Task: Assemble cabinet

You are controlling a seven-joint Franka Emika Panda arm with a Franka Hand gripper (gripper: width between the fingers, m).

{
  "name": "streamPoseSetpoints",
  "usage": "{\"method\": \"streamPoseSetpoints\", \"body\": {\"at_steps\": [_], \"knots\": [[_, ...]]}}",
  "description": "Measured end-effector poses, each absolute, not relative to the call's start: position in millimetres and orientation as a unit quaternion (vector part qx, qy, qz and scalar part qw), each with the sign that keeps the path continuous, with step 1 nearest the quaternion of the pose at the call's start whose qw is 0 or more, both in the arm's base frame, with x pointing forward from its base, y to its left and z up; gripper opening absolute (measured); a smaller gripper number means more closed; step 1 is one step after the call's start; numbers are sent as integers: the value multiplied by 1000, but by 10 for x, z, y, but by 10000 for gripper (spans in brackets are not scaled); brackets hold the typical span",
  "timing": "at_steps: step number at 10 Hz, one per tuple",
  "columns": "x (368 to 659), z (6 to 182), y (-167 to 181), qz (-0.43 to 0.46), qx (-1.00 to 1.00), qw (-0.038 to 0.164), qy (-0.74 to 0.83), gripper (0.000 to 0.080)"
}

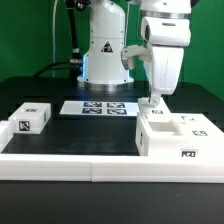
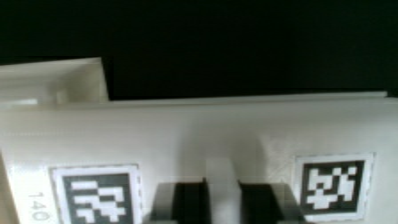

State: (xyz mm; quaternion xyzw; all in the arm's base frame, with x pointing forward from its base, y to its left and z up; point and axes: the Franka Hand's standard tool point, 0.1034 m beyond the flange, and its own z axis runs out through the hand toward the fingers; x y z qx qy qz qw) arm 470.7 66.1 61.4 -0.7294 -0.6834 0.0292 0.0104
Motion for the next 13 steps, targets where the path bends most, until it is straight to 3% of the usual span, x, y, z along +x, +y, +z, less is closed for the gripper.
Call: {"method": "streamPoseSetpoints", "body": {"at_steps": [4, 10, 13], "knots": [[4720, 605, 655, 29, -728, 11, -685, 68], [5450, 604, 603, 1, -727, 0, -687, 69], [5713, 608, 588, -32, -721, -16, -692, 69]]}}
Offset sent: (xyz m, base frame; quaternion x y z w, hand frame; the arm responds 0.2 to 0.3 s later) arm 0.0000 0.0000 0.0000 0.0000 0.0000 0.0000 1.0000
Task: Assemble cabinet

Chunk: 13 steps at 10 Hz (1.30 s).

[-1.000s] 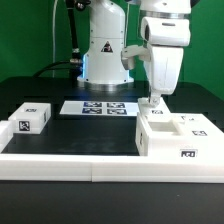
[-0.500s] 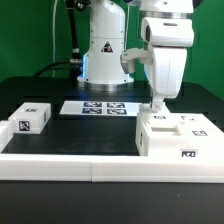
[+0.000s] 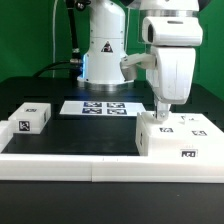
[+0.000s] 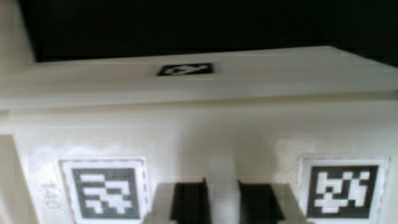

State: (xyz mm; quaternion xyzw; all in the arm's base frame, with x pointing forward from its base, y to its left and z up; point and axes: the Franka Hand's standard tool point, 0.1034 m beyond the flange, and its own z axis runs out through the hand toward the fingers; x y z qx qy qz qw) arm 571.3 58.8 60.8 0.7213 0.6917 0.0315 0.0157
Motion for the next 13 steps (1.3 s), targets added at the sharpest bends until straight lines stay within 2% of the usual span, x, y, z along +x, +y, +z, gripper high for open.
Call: {"method": "streamPoseSetpoints", "body": {"at_steps": [5, 6, 7, 8, 10, 11, 12, 13], "knots": [[5761, 614, 594, 35, 720, 18, 693, 71], [5761, 614, 594, 35, 720, 18, 693, 162], [5761, 614, 594, 35, 720, 18, 693, 304], [5761, 614, 594, 35, 720, 18, 693, 304], [5761, 614, 594, 35, 720, 18, 693, 671], [5761, 614, 594, 35, 720, 18, 693, 758], [5761, 614, 594, 35, 720, 18, 693, 758], [5761, 614, 594, 35, 720, 18, 693, 791]]}}
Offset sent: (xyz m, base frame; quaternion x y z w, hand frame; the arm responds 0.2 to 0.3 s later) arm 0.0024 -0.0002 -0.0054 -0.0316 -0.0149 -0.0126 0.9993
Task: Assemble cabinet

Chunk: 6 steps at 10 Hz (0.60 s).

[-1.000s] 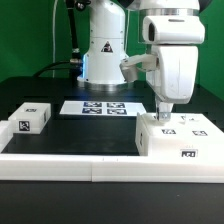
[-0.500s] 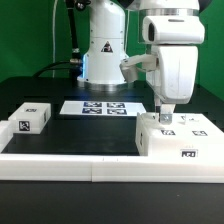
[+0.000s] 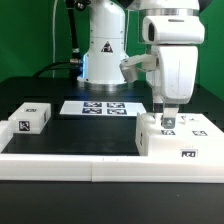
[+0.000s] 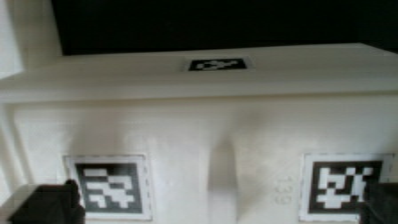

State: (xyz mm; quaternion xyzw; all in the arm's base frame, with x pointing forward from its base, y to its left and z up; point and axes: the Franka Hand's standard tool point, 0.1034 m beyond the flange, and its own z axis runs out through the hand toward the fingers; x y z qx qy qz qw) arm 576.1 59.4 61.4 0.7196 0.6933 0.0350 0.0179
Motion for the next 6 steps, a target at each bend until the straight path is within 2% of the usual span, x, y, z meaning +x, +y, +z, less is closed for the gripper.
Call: {"method": "streamPoseSetpoints", "body": {"at_steps": [2, 6], "knots": [[5712, 667, 587, 41, 739, 22, 673, 797], [5324, 859, 626, 49, 828, 25, 558, 797]]}}
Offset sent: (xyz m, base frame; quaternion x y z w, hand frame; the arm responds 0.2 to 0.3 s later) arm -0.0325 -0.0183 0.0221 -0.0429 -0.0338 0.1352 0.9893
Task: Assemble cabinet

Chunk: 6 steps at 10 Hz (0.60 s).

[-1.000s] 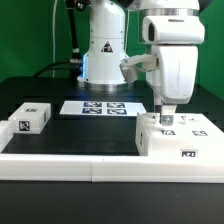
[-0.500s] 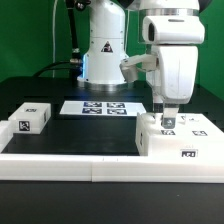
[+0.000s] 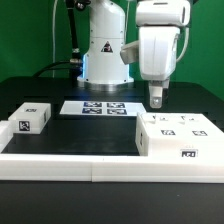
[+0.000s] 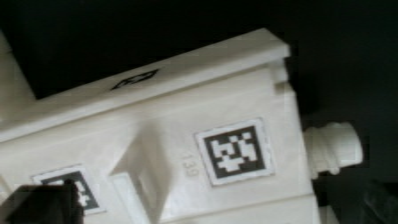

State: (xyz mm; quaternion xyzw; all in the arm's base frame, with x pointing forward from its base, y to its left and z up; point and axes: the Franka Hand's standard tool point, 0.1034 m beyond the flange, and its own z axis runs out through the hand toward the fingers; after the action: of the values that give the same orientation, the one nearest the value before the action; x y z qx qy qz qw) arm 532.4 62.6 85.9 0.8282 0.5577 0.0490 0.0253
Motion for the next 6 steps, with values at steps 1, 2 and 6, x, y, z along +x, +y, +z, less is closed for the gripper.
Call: {"method": "streamPoseSetpoints", "body": {"at_steps": [1, 2, 6], "knots": [[5234, 885, 673, 48, 841, 24, 538, 797], [5190, 874, 685, 46, 840, 23, 541, 797], [5191, 866, 701, 49, 898, 12, 437, 797]]}}
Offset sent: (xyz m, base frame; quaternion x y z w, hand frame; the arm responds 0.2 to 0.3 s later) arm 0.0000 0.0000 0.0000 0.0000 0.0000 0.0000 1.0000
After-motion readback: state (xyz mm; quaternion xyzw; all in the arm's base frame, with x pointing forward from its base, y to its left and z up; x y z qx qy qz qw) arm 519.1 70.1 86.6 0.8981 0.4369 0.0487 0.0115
